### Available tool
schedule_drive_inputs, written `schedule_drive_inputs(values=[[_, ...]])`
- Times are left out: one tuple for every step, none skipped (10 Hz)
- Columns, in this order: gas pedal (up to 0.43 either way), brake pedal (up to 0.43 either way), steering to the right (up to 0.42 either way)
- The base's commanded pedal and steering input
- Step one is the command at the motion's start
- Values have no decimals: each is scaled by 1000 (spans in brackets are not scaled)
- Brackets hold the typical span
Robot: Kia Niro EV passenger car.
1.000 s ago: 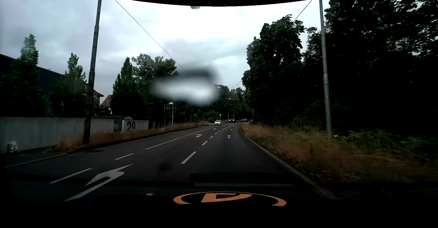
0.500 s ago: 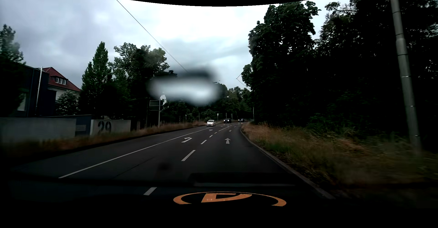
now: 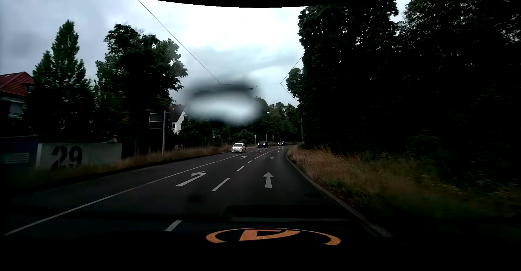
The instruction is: Follow the waypoints while adhering to traffic rules and regulations
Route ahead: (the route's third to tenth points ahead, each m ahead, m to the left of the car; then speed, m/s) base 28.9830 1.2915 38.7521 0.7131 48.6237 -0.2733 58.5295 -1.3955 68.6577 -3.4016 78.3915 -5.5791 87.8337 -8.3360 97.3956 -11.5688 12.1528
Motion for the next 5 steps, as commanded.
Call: schedule_drive_inputs(values=[[248, 0, 7], [248, 0, 7], [228, 0, 7], [228, 0, 7], [209, 0, 6]])
